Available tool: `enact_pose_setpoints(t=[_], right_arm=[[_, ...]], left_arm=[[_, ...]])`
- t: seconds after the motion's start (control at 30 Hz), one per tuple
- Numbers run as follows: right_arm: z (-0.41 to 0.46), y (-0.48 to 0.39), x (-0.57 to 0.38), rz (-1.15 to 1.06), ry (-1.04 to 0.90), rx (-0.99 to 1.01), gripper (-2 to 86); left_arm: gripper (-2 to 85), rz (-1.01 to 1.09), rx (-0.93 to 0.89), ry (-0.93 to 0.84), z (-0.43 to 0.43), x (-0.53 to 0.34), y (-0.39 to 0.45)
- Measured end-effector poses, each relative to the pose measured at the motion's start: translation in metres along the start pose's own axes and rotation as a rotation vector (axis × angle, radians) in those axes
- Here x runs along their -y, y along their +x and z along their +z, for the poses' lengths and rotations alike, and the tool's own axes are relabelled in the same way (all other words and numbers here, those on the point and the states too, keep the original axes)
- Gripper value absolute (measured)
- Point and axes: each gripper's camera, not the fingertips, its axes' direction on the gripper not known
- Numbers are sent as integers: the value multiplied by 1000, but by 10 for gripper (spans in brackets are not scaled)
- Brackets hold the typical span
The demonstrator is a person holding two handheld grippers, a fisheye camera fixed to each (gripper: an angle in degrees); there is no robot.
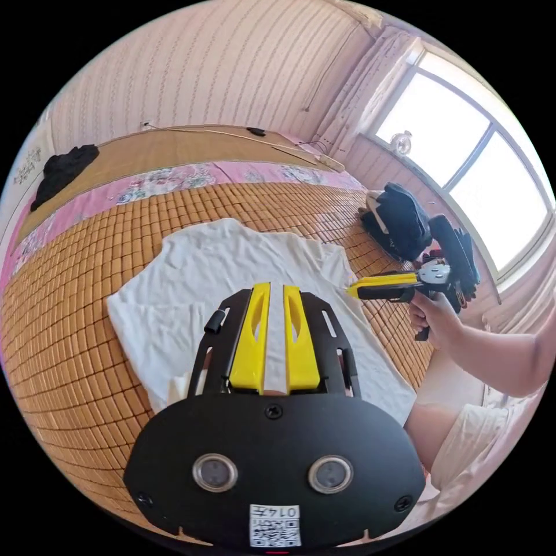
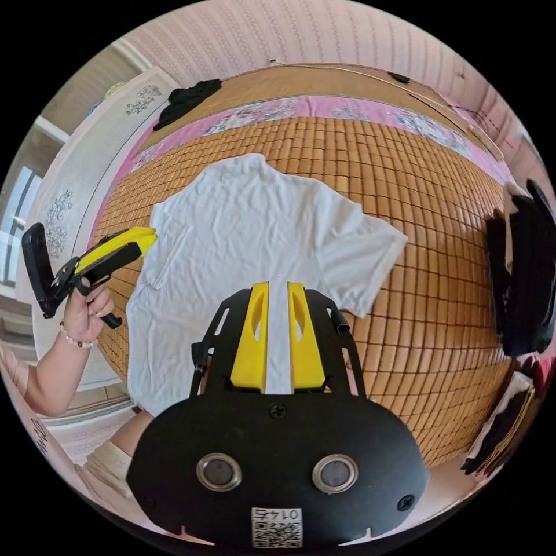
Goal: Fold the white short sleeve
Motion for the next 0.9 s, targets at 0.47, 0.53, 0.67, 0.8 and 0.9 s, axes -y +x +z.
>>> enact_pose_setpoints(t=[0.47, 0.53, 0.67, 0.8, 0.9], right_arm=[[30, 93, -47, 254, 51, 85, 66], [35, 97, -50, 264, 48, 89, 53], [39, 109, -54, 263, 38, 135, 11], [41, 117, -57, 262, 36, 155, -4], [28, 116, -60, 236, 86, 156, -8]], left_arm=[[75, 242, -63, -258, 201, 149, 142], [81, 255, -15, -257, 215, 153, 152], [67, 284, 78, -363, 248, 155, 166], [6, 240, 138, -318, 243, 153, 158], [-5, 125, 77, -191, 205, 151, 132]])
